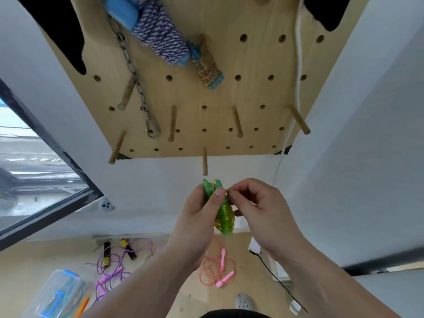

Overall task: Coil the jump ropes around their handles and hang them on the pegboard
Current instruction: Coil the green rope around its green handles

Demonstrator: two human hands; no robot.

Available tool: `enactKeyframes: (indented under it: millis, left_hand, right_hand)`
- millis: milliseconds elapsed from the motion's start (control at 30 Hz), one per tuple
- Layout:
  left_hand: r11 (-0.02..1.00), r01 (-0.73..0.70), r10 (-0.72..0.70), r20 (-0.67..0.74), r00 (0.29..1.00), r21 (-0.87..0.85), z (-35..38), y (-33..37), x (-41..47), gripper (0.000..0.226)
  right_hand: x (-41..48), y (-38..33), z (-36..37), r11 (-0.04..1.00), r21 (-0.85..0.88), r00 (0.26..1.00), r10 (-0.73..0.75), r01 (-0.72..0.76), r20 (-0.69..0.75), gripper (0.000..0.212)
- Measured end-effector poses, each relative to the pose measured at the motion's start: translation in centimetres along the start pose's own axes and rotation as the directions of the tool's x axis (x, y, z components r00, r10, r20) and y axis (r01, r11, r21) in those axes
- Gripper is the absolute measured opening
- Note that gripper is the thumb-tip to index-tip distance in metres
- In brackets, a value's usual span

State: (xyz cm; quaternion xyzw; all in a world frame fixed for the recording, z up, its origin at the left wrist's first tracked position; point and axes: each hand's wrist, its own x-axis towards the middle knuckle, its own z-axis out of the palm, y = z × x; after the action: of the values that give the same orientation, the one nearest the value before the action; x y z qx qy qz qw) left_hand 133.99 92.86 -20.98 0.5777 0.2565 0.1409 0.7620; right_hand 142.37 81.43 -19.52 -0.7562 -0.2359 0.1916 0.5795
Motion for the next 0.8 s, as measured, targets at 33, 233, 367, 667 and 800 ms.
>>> enactKeyframes:
  millis: [33, 233, 367, 667, 800]
  left_hand:
    - [0.999, -0.046, 0.047, -0.027, 0.999, 0.026, 0.5, 0.5, 0.4, 0.022]
    - [0.936, -0.297, 0.308, -0.031, 0.951, 0.189, 3.6, 4.2, 3.1, 0.014]
    - [0.852, -0.460, 0.461, 0.059, 0.886, 0.250, 5.5, 6.8, 4.6, 0.049]
    - [0.839, -0.484, 0.534, -0.203, 0.821, 0.248, 9.2, 14.4, 6.2, 0.012]
    - [0.807, -0.507, 0.582, -0.261, 0.770, 0.301, 9.6, 16.8, 7.1, 0.013]
  right_hand:
    - [0.6, -0.3, -0.5, 0.999, -0.024, 0.999, -0.044, 0.044, 0.003, 0.014]
    - [4.5, -2.9, -4.6, 0.966, -0.033, 0.967, -0.255, 0.256, 0.009, 0.016]
    - [7.4, -5.2, -7.5, 0.877, -0.080, 0.880, -0.473, 0.475, 0.033, 0.012]
    - [12.9, -11.9, -11.5, 0.755, -0.128, 0.763, -0.620, 0.643, 0.184, 0.026]
    - [14.3, -13.8, -12.4, 0.718, -0.096, 0.724, -0.676, 0.689, 0.136, 0.028]
